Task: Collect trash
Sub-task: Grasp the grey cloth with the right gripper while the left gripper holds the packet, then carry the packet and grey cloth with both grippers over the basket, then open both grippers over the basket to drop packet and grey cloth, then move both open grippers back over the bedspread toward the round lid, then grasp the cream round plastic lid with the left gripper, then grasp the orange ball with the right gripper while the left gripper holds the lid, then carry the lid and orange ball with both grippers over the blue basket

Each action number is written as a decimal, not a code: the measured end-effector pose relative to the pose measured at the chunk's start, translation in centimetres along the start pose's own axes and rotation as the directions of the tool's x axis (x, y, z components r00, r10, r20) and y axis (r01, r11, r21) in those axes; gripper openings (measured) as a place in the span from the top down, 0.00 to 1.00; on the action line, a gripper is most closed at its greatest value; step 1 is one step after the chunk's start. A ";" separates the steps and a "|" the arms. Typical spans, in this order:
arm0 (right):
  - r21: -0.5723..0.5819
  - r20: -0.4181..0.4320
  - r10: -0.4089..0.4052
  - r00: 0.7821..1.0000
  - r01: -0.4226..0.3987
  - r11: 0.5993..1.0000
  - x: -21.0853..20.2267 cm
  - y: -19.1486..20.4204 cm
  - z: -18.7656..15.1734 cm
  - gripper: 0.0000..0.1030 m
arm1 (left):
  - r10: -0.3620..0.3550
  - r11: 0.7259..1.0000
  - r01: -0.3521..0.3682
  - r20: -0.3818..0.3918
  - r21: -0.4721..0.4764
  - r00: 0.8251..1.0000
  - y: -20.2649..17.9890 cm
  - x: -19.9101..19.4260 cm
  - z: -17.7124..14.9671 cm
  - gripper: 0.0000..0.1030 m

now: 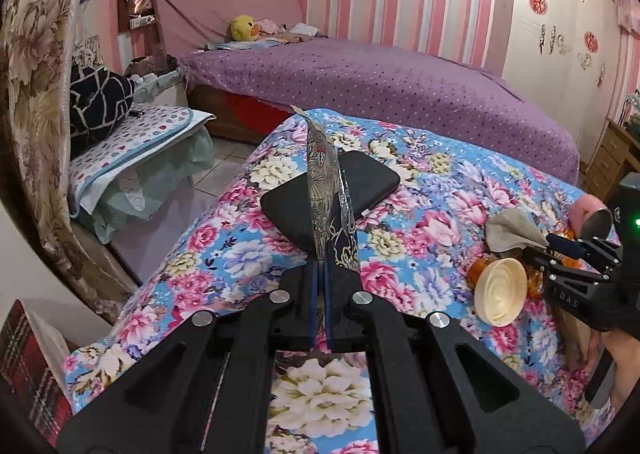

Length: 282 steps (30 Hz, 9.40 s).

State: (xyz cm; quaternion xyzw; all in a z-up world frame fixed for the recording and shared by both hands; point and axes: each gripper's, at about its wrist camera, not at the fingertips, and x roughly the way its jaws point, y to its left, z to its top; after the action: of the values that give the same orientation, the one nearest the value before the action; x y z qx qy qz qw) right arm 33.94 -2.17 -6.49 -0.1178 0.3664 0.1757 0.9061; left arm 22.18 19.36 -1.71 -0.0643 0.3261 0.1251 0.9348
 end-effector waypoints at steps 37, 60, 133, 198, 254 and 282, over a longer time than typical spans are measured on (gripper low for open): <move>0.268 0.158 -0.298 0.941 0.250 0.930 -22.7 -13.9 -16.4 0.86 | -0.336 0.931 0.329 0.018 0.159 0.942 -16.0 -9.4 -4.8 0.99; 0.410 0.114 -0.437 0.892 0.358 0.839 -27.0 -22.7 -23.1 0.86 | -0.408 0.881 0.410 -0.058 0.235 0.911 -26.7 -9.7 -8.4 0.99; 0.613 -0.029 -0.612 0.790 0.498 0.614 -32.4 -33.1 -34.2 0.24 | -0.486 0.781 0.487 -0.111 0.391 0.867 -41.7 -13.2 -13.5 0.11; 0.402 0.015 -0.447 0.894 0.404 0.822 -16.9 -16.0 -17.1 0.05 | -0.124 0.992 0.129 -0.240 0.005 0.963 -13.1 6.3 -3.8 0.12; 0.181 0.035 -0.126 0.991 0.118 0.976 -9.3 -9.2 -7.6 0.61 | -0.248 0.968 0.250 -0.063 0.016 0.967 -9.5 -0.2 -0.4 0.43; 0.370 0.161 -0.300 0.940 0.224 0.902 -22.6 -18.7 -18.3 0.61 | -0.339 0.929 0.335 0.000 0.158 0.941 -22.4 -6.8 -6.3 0.43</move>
State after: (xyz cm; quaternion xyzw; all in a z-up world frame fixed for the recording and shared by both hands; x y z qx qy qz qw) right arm 14.95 -30.67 -1.83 0.0145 0.2726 -0.0040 0.9620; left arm 19.46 -4.70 -1.52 -0.0444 0.3063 -0.0621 0.9489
